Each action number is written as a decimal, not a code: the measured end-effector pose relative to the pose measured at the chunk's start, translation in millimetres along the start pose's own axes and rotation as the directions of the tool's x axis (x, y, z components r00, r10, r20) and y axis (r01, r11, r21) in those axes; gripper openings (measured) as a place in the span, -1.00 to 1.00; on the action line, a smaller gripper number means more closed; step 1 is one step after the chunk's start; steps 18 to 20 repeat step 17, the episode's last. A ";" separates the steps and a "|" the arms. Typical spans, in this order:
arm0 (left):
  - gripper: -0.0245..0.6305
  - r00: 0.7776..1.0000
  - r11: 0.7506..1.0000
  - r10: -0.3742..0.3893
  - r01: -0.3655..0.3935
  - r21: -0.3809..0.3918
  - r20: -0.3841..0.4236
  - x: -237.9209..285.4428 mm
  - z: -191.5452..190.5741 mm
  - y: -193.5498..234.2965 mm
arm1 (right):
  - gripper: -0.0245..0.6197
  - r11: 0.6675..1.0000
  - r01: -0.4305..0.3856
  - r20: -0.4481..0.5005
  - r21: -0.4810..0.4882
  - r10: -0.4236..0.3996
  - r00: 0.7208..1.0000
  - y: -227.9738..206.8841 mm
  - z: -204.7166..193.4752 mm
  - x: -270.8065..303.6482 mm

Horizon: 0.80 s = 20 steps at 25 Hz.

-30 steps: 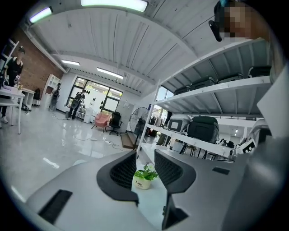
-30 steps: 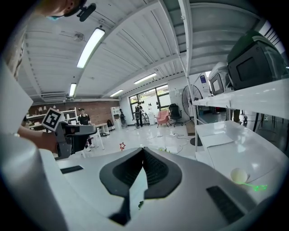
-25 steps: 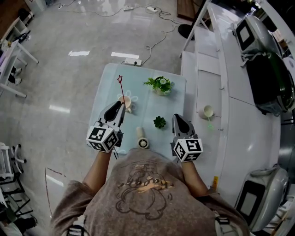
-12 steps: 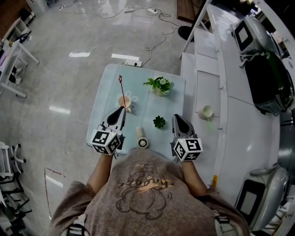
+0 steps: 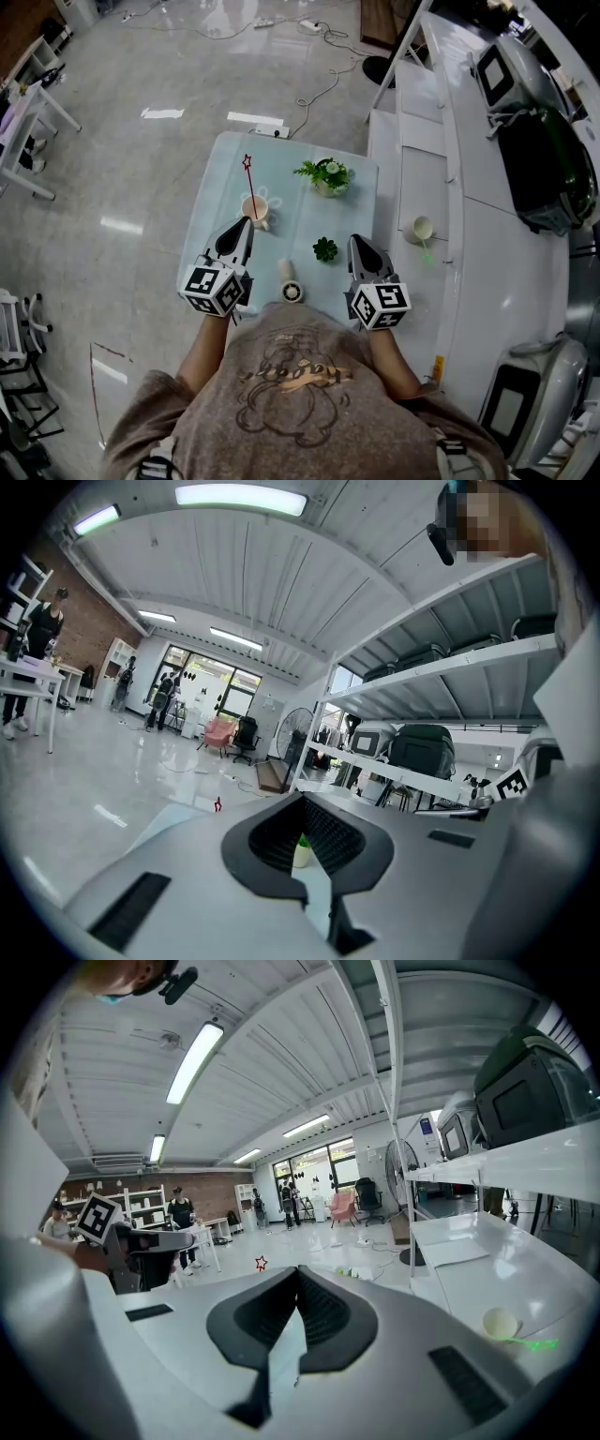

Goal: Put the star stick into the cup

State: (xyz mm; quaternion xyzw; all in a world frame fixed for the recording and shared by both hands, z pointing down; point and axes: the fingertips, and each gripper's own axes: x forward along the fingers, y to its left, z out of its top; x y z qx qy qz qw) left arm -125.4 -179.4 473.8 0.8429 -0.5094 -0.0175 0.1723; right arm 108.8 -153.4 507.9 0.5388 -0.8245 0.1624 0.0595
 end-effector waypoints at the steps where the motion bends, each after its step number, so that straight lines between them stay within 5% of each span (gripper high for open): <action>1: -0.86 1.000 1.000 0.001 -0.001 -0.003 0.001 -0.5 -0.4 0.6 | -0.92 1.000 0.000 0.000 0.000 0.000 1.000 0.6 -0.2 -0.2; 20: -0.86 1.000 0.999 0.018 -0.018 -0.046 0.002 -5.8 -4.7 6.3 | -0.92 1.000 -0.005 -0.004 -0.003 0.005 1.000 5.6 -1.4 0.1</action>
